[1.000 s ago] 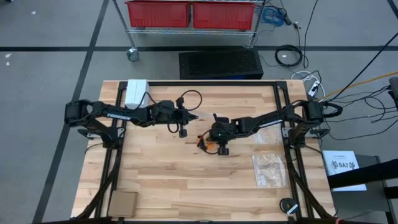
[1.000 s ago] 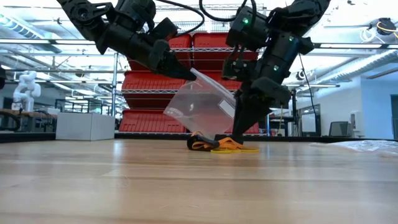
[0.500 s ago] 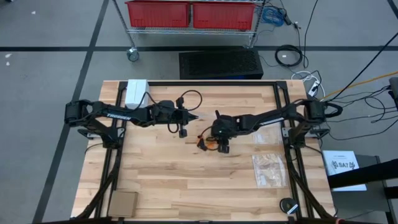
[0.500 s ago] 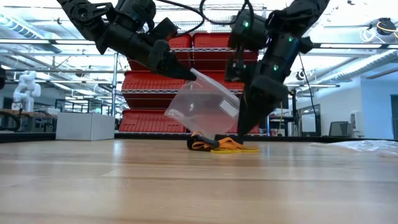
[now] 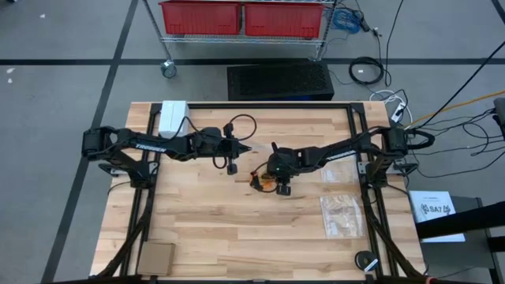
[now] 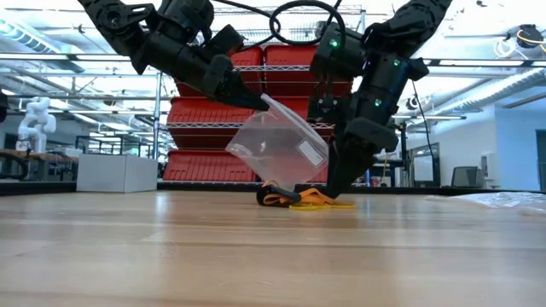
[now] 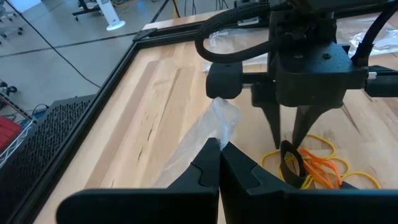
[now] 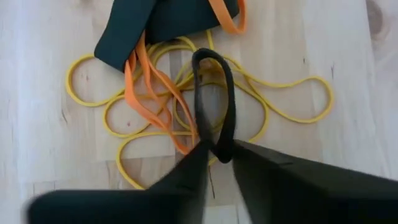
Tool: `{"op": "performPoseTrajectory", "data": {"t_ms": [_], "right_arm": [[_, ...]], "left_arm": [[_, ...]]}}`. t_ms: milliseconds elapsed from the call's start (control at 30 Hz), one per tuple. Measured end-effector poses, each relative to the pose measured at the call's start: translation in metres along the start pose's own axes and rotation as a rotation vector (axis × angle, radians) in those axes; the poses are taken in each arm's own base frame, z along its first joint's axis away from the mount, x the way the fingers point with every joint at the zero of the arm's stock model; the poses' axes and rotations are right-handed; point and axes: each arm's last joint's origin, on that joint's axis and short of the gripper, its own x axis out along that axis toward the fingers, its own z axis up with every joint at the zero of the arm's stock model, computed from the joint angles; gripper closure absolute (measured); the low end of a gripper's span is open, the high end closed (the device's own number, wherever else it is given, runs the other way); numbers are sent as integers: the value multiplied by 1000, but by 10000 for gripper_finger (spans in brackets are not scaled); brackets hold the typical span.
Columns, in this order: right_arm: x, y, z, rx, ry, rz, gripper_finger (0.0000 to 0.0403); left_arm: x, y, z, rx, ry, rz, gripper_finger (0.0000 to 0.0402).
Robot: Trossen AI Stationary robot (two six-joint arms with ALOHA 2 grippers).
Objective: Sort rubber bands
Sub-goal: Put the black rubber band into the top left transparent zip bag
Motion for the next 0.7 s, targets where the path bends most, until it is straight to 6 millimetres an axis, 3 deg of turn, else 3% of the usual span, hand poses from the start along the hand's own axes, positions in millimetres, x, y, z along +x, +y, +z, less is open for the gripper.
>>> {"op": "performPoseTrajectory", "data": {"t_ms": [100,300,533,700], "right_arm": [[-1,0,0,-9,-2,-1,393],[-12,5,5,-6,-4,1,398],[-54,19,22,-17,-52,-64,400],[-88,25,35,-4,-71,-235,401]], "left_arm": [[0,0,0,0,0,0,401],[0,0,0,0,3,-1,401],[0,0,-1,0,15,-4,401],[0,0,-1,-5,15,-4,401]]}}
